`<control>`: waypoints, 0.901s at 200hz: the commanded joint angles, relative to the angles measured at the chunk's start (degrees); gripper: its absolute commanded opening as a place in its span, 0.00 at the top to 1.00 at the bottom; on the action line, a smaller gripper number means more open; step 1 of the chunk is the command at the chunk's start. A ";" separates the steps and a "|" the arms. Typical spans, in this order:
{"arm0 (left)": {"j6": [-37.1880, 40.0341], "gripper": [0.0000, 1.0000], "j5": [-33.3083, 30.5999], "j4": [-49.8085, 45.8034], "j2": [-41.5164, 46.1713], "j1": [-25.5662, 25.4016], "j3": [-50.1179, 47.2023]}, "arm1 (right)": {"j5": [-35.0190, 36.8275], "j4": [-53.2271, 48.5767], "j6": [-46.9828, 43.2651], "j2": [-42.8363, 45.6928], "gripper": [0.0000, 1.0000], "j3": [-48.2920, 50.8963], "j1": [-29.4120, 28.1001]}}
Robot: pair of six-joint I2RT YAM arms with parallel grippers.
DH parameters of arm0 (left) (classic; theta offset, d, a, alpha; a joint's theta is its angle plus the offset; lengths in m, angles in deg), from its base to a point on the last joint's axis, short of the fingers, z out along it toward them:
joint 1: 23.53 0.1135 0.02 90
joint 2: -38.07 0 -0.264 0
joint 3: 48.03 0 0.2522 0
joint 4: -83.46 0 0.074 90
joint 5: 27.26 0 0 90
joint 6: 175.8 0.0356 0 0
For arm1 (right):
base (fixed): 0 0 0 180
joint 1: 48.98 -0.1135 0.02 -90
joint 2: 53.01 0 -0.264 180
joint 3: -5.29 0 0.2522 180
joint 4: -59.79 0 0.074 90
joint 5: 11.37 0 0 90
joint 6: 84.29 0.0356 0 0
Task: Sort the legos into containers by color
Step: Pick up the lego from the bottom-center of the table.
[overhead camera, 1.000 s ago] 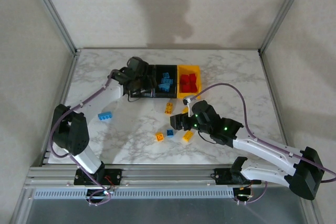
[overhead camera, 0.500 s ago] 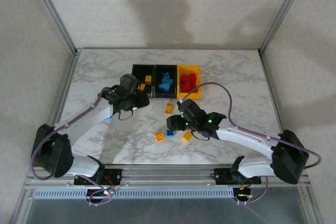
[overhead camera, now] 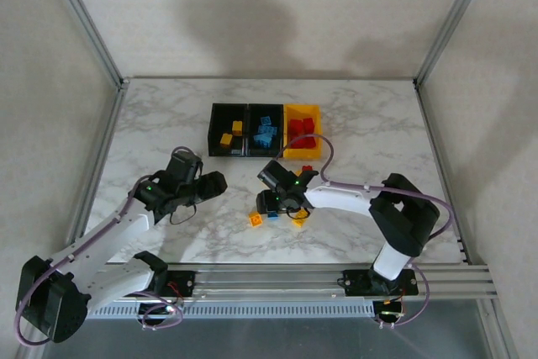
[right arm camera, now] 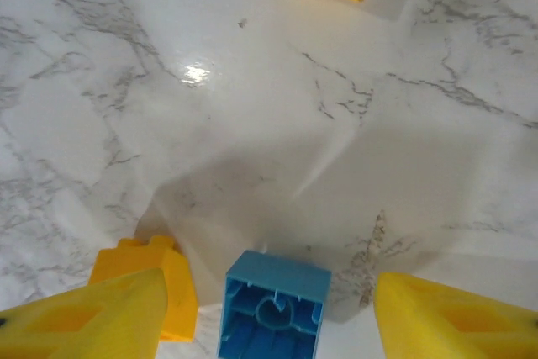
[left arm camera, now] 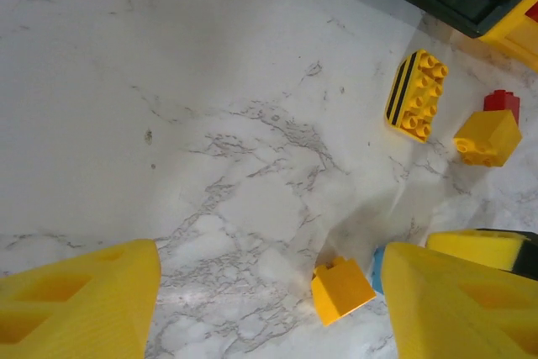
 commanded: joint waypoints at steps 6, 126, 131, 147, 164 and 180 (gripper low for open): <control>0.20 0.30 1.02 0.39 0.54 0.87 -0.04 | -0.42 -1.81 1.70 -2.02 0.40 -1.83 -0.55; -3.09 0.31 0.81 2.89 0.47 1.14 -1.32 | 2.35 -6.19 -0.42 -2.34 0.69 -6.71 -0.34; -3.38 0.30 0.47 2.93 0.56 1.15 -1.32 | 2.61 -6.66 -0.84 -2.17 0.69 -7.51 -0.05; -4.66 0.30 0.65 3.77 0.67 1.14 -1.32 | 2.89 -7.28 -2.46 -1.77 0.69 -10.13 1.55; -5.33 0.30 1.20 4.48 0.52 1.14 -0.76 | 3.44 -8.55 -4.98 -2.44 0.69 -14.40 4.35; -5.88 0.30 1.16 4.61 0.74 1.14 -0.01 | 4.01 -9.81 -7.61 -4.24 0.69 -19.53 6.86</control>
